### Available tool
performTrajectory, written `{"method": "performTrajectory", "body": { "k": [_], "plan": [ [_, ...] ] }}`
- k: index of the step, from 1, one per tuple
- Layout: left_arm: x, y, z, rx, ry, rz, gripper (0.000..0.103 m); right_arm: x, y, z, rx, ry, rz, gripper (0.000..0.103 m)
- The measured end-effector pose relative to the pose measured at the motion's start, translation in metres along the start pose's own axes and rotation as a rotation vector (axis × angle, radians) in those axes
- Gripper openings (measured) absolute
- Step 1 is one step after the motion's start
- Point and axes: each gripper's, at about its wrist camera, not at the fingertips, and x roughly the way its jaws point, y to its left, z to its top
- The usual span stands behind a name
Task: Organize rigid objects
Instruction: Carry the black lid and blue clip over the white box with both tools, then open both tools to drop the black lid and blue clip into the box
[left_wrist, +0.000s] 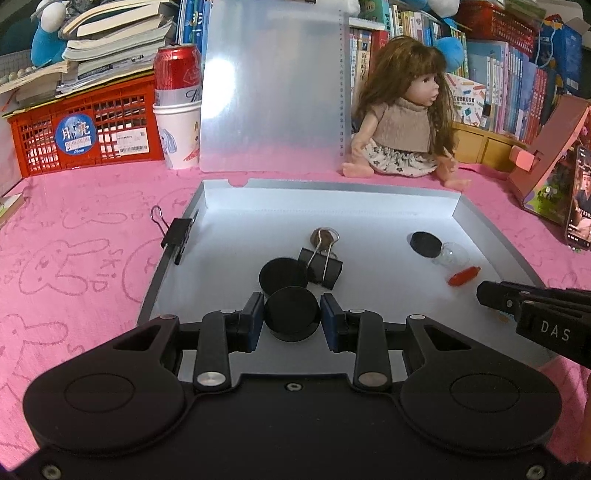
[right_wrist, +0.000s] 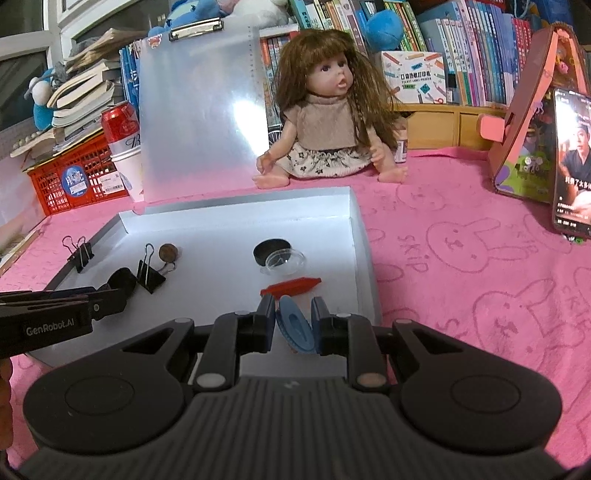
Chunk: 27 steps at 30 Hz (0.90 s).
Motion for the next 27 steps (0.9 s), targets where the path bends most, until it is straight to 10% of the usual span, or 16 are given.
{"method": "performTrajectory", "body": {
  "k": [21, 27],
  "plan": [
    [0.0020, -0.0016, -0.0034, 0.002, 0.006, 0.004, 0.038, 0.0001, 0.0033, -0.0009, -0.024, -0.010, -0.008, 0.030],
    [-0.0024, -0.0008, -0.0026, -0.008, 0.000, -0.003, 0.057, -0.0046, 0.0043, -0.0012, -0.023, -0.032, -0.004, 0.056]
  ]
}}
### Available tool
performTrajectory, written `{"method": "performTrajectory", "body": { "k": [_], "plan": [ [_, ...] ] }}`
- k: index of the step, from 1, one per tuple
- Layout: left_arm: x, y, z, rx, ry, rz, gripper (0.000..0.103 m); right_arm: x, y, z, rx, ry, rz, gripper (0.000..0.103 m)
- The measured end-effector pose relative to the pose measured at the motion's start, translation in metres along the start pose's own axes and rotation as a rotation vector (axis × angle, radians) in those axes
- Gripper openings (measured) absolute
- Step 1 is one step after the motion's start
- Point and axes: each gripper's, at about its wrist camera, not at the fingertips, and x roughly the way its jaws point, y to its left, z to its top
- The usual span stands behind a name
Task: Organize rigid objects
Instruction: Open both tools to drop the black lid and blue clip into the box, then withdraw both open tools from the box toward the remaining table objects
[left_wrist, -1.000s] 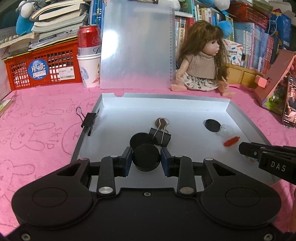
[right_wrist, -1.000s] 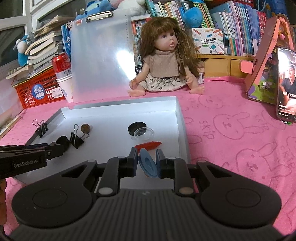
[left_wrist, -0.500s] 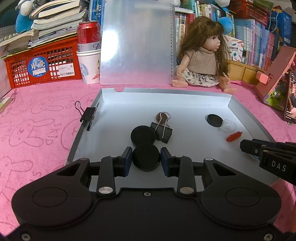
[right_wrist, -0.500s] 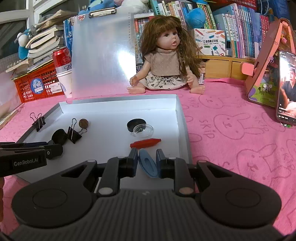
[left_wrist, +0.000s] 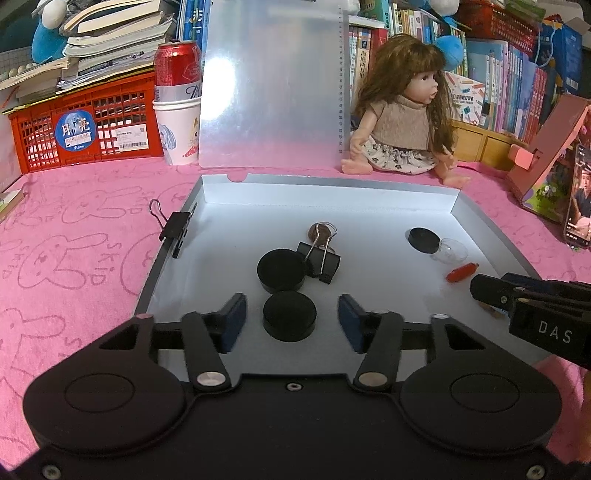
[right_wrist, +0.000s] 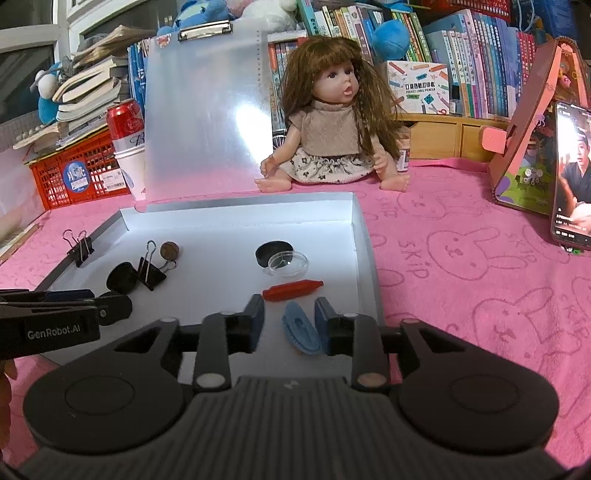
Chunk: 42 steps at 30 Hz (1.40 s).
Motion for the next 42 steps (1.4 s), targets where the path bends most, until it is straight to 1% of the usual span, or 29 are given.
{"method": "performTrajectory", "body": {
  "k": [1, 4, 6, 11, 17, 27, 32, 42],
  "plan": [
    [-0.001, 0.000, 0.000, 0.002, -0.004, 0.001, 0.058, -0.001, 0.000, 0.000, -0.002, -0.007, 0.000, 0.060],
    [-0.006, -0.001, 0.001, 0.011, -0.022, 0.005, 0.064, -0.005, 0.002, 0.001, -0.011, -0.020, 0.003, 0.064],
    [-0.010, -0.001, 0.001, 0.015, -0.034, 0.008, 0.070, -0.007, 0.003, 0.002, -0.015, -0.028, 0.004, 0.066],
    [-0.019, -0.002, 0.001, 0.029, -0.046, 0.005, 0.075, -0.014, 0.004, 0.002, -0.018, -0.045, 0.013, 0.074],
    [-0.033, -0.002, -0.003, 0.045, -0.061, 0.001, 0.076, -0.026, 0.003, 0.000, -0.023, -0.061, 0.030, 0.076],
    [-0.057, -0.001, -0.019, 0.070, -0.060, -0.028, 0.077, -0.049, 0.007, -0.009, -0.042, -0.080, 0.076, 0.079],
    [-0.066, 0.003, -0.028, 0.055, -0.048, -0.041, 0.077, -0.061, 0.011, -0.016, -0.058, -0.088, 0.106, 0.080],
    [-0.096, 0.012, -0.044, 0.037, -0.069, -0.069, 0.077, -0.088, 0.020, -0.036, -0.121, -0.105, 0.158, 0.082]
  ]
}}
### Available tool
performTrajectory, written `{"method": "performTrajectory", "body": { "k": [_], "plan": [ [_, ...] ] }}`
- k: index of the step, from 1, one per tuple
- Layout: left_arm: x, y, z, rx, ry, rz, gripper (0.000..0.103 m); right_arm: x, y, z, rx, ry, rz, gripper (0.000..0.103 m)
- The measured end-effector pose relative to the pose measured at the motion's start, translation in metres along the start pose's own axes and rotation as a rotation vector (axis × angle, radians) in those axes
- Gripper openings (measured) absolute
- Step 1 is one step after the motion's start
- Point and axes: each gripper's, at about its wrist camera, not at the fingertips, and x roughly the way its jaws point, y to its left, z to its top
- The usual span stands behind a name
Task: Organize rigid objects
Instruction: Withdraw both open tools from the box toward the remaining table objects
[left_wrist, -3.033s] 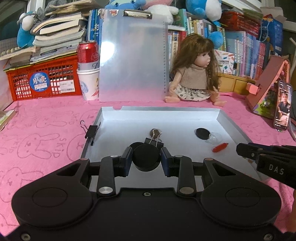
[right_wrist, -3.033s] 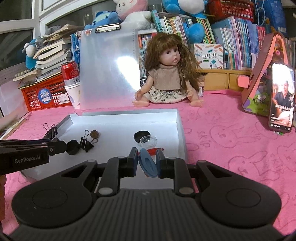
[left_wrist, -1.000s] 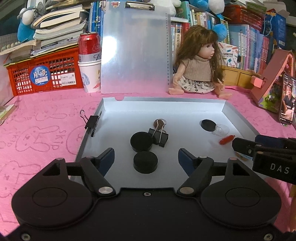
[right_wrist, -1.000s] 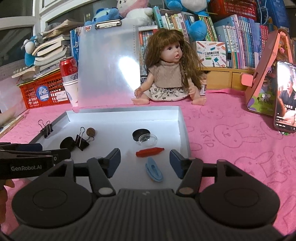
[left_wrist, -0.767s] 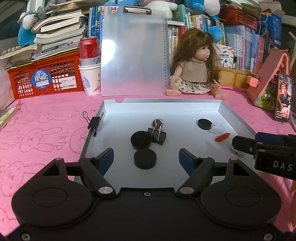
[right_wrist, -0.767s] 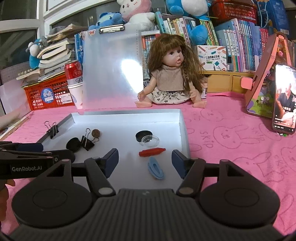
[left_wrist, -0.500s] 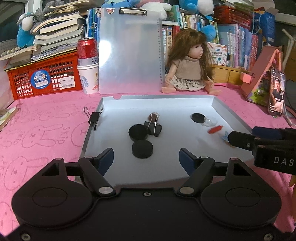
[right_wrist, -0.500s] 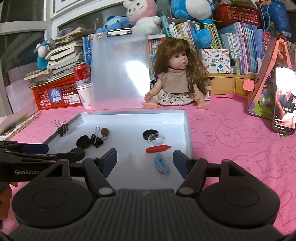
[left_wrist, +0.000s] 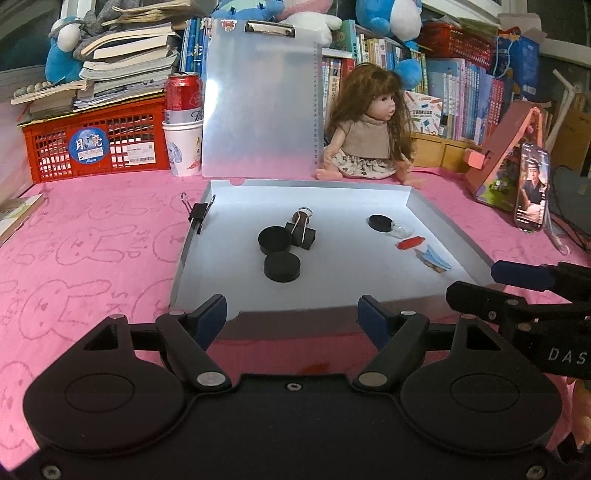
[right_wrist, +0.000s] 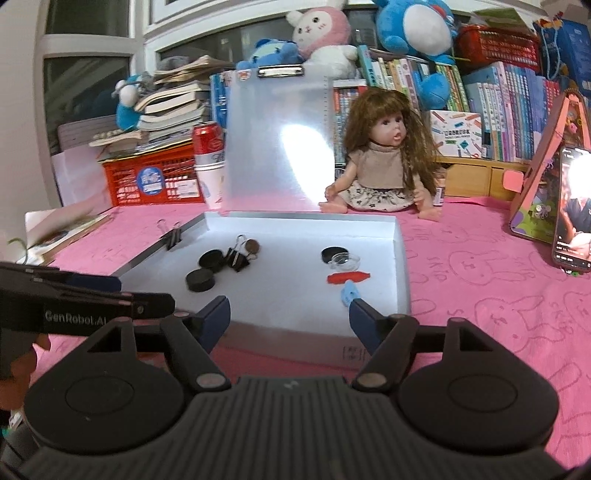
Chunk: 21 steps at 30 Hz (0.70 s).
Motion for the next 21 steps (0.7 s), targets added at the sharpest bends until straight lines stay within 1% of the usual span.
{"method": "performTrajectory", "body": {
  "k": [5, 10, 17, 21],
  "plan": [
    [-0.011, 0.002, -0.014, 0.004, 0.015, -0.007, 0.077, -0.011, 0.008, -0.008, -0.044, -0.007, 0.031, 0.083],
    [-0.016, 0.007, -0.028, -0.007, 0.033, -0.010, 0.076, -0.013, 0.019, -0.018, -0.098, 0.012, 0.059, 0.083],
    [-0.017, 0.011, -0.038, -0.005, 0.053, -0.018, 0.068, -0.010, 0.028, -0.030, -0.135, 0.046, 0.079, 0.083],
    [-0.016, 0.012, -0.039, -0.003, 0.053, -0.019, 0.061, -0.010, 0.031, -0.035, -0.142, 0.055, 0.099, 0.083]
  ]
}}
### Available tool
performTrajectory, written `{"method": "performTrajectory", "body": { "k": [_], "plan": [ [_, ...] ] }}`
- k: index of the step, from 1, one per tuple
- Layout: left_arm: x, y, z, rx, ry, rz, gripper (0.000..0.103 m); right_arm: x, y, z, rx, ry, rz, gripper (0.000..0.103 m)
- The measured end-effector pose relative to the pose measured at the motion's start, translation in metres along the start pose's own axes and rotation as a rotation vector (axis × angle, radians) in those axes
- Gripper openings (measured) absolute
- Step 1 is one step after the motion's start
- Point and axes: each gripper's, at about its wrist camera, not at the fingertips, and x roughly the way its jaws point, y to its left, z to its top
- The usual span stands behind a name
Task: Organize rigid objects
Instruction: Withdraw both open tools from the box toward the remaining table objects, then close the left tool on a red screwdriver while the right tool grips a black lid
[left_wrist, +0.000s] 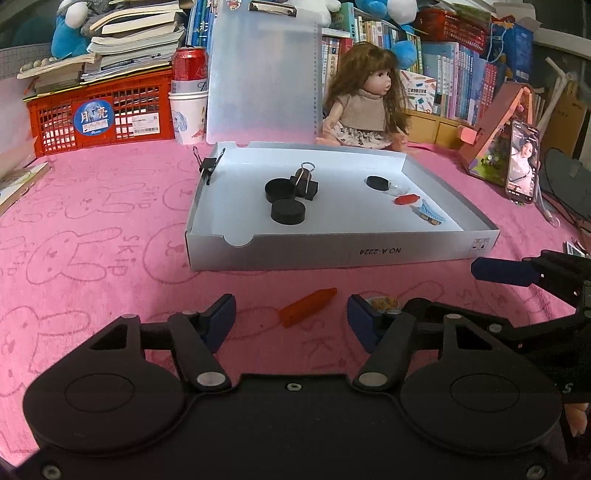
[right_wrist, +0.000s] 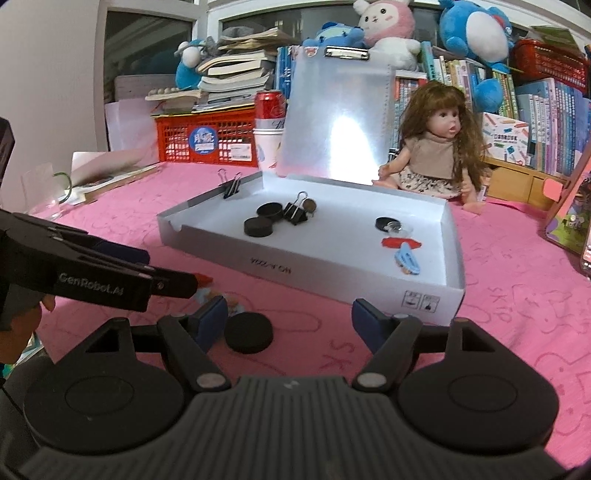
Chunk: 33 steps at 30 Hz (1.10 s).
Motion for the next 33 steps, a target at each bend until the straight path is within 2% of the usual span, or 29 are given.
{"method": "performTrajectory", "body": {
  "k": [5, 11, 23, 25, 27, 28, 29, 33],
  "plan": [
    [0.005, 0.006, 0.002, -0.025, 0.000, 0.047, 0.049, 0.000, 0.004, -0.004, -0.043, 0.009, -0.012, 0.083],
    [0.008, 0.005, 0.002, -0.008, -0.004, 0.045, 0.048, 0.003, 0.007, -0.008, -0.082, 0.032, -0.017, 0.083],
    [0.013, -0.005, 0.001, 0.021, -0.010, 0.057, 0.049, 0.010, 0.014, -0.009, -0.081, 0.033, -0.009, 0.074],
    [0.013, -0.007, 0.000, 0.039, -0.017, 0.061, 0.045, 0.011, 0.016, -0.009, -0.079, 0.029, -0.008, 0.072],
    [0.011, -0.008, -0.002, 0.051, -0.024, 0.048, 0.019, 0.011, 0.017, -0.009, -0.077, 0.026, -0.001, 0.066],
    [0.011, -0.009, -0.002, 0.054, -0.024, 0.041, 0.014, 0.010, 0.018, -0.009, -0.075, 0.025, 0.013, 0.050],
    [0.010, -0.010, -0.002, 0.055, -0.023, 0.035, 0.011, 0.010, 0.019, -0.009, -0.074, 0.024, 0.024, 0.039],
    [0.008, -0.011, -0.002, 0.050, -0.023, 0.014, 0.010, 0.009, 0.024, -0.007, -0.086, 0.022, 0.026, 0.036]
  ]
}}
